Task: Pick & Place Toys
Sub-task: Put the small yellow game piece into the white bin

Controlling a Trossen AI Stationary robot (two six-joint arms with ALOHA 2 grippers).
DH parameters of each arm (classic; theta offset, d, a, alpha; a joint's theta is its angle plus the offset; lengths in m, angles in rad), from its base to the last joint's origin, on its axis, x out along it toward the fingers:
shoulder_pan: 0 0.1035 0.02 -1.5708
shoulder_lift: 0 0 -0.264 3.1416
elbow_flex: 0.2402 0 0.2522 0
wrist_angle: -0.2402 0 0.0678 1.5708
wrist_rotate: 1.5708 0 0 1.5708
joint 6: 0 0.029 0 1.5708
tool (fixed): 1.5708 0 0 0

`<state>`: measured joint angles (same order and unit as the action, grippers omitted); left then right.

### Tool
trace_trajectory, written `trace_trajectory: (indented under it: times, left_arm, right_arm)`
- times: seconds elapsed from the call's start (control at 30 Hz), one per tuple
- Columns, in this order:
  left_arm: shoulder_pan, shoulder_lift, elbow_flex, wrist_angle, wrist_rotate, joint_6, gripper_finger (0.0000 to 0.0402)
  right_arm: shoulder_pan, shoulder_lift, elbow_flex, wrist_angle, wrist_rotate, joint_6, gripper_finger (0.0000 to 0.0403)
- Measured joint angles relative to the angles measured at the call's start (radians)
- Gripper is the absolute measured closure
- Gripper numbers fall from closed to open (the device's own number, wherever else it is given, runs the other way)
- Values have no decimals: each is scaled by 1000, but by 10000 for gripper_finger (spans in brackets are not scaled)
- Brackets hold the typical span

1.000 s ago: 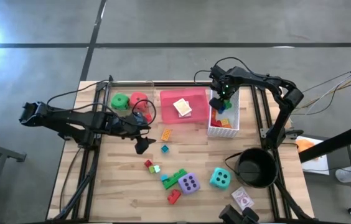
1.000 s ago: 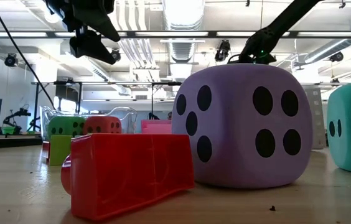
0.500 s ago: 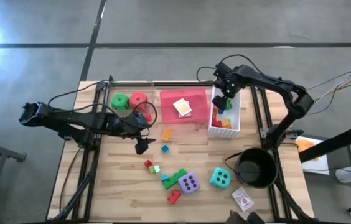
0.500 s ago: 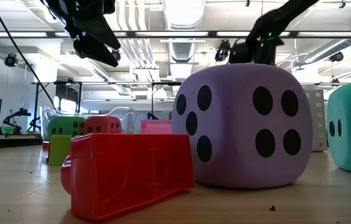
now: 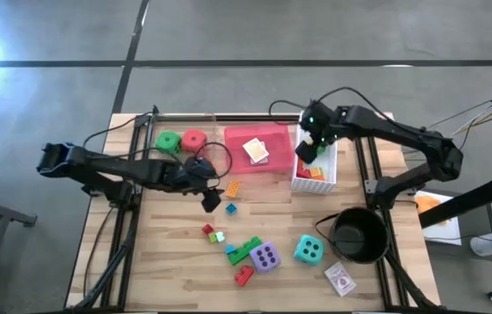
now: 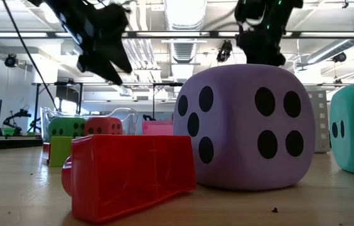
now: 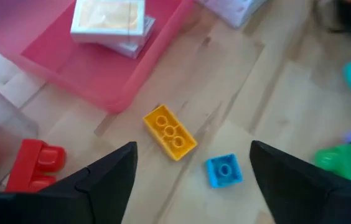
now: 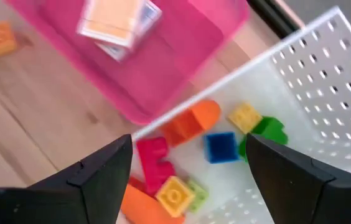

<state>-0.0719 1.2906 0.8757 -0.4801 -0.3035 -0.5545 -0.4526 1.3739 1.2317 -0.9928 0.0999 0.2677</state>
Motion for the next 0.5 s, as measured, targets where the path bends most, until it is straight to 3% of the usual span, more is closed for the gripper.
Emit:
trace_trajectory:
  times: [0.23,0.5]
  left_arm:
    - [62,121,36,54,5,3,130]
    - [115,228,38,99,20,2,136]
  right_arm:
    - [201,-53,-49,108,157,81,96]
    - [341,-71,-176,345,188,129,96]
